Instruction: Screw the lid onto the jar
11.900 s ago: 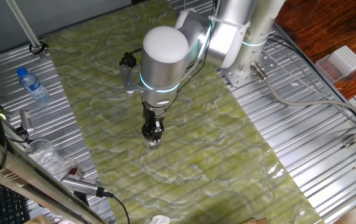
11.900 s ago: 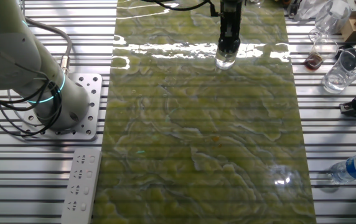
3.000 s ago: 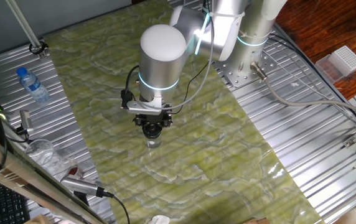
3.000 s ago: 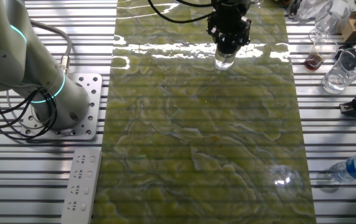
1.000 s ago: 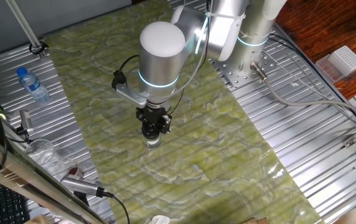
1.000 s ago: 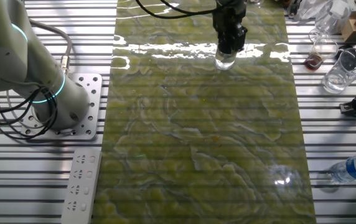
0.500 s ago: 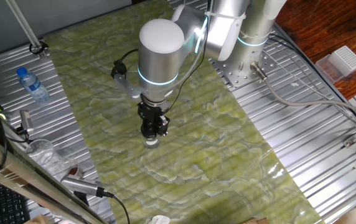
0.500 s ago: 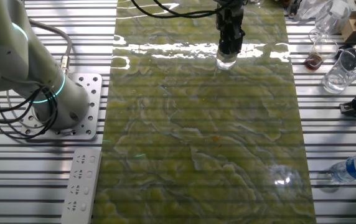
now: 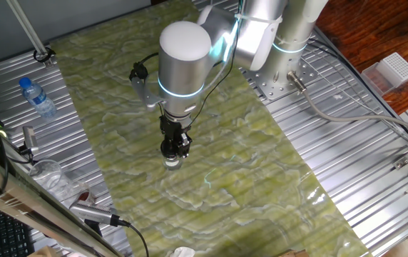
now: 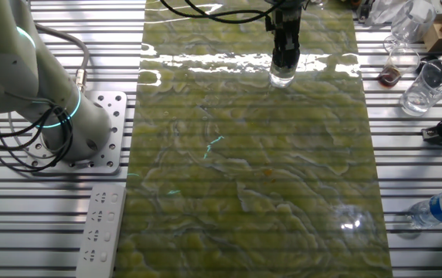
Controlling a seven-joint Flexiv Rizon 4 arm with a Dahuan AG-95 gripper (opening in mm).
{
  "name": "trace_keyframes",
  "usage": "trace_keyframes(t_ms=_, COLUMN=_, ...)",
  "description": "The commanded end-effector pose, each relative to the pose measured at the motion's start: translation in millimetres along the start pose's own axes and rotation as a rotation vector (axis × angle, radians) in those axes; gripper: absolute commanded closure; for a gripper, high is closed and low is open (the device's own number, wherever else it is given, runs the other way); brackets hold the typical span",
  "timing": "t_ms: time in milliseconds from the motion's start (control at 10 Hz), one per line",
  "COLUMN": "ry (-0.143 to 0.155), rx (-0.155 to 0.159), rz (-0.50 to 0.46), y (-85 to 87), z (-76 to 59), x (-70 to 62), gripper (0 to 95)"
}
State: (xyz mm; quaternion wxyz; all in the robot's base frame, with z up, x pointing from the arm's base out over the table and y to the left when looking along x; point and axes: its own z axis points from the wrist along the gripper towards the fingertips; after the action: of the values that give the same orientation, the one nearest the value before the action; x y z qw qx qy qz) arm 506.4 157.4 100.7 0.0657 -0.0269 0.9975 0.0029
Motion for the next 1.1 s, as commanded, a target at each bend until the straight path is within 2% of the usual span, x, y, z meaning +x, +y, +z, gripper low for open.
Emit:
trace_keyframes(t_ms=100, ry=0.001, rx=0.007, rz=0.035, y=0.7, z=6.3, x=1.4, gripper=38.0)
trace_keyframes(t_ms=200, ry=0.0, rx=0.005, rz=0.037, y=0.7, z=6.3, x=1.4, gripper=38.0)
trace_keyframes(t_ms=300, ry=0.0, rx=0.003, rz=0.037, y=0.7, z=6.3, x=1.4, gripper=19.0)
trace_keyframes(t_ms=900, ry=0.006, rx=0.001, rz=0.019, y=0.3, z=4.7, x=1.2, gripper=19.0)
trace_keyframes(t_ms=1100, ry=0.019, rx=0.008, rz=-0.056, y=-0.4, z=1.8, x=1.2, gripper=19.0)
